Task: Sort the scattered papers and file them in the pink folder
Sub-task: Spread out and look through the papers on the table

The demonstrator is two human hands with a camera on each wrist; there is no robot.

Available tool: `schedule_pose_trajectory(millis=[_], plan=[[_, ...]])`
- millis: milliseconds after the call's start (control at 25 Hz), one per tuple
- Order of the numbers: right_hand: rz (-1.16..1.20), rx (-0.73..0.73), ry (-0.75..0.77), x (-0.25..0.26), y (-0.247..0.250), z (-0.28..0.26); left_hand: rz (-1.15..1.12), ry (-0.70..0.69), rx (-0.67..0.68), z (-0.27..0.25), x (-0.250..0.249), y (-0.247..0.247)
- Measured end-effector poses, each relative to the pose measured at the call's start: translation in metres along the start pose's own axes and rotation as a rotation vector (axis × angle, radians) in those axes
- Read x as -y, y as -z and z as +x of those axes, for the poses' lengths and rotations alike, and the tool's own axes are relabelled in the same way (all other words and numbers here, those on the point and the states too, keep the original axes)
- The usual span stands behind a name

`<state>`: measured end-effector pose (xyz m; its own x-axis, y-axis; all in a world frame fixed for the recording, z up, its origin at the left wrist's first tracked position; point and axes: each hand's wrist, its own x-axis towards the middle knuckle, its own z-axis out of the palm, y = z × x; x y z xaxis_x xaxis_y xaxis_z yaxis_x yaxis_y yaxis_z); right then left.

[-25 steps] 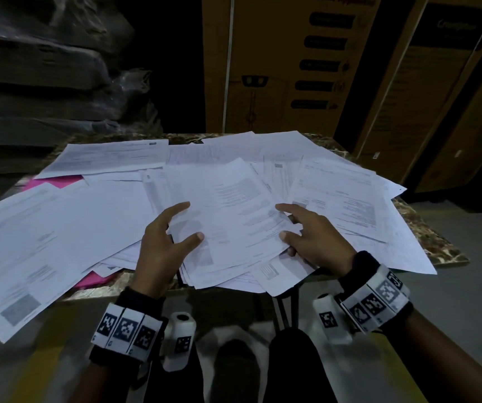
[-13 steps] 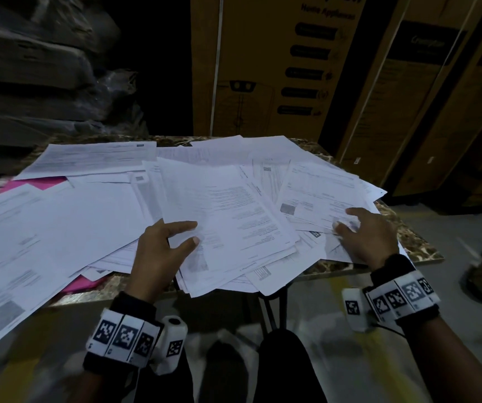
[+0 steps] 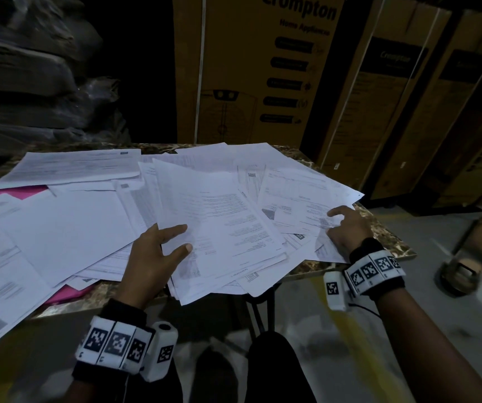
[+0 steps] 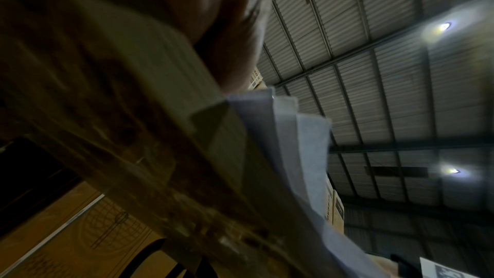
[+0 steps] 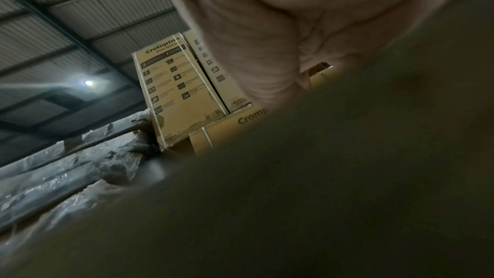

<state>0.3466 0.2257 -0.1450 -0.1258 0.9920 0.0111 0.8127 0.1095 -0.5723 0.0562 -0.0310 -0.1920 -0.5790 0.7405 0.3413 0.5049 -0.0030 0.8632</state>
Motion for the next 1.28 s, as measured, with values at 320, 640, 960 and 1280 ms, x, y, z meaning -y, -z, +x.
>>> schedule_pose_trajectory(millis=[320, 640, 960, 1280], plan=[[0.082, -0.086, 0.085, -0.001, 0.014, -0.011, -0.009, 0.008, 0.016, 0.000, 0.001, 0.001], [0.053, -0.450, 0.465, 0.011, 0.030, -0.033, 0.032, -0.013, 0.021, -0.002, -0.004, 0.003], [0.118, -0.710, 0.910, 0.053, 0.055, -0.063, 0.024, -0.019, 0.032, -0.002, -0.008, 0.004], [0.565, -0.487, 0.621, 0.069, 0.044, -0.080, 0.042, -0.025, 0.056, 0.001, -0.004, 0.006]])
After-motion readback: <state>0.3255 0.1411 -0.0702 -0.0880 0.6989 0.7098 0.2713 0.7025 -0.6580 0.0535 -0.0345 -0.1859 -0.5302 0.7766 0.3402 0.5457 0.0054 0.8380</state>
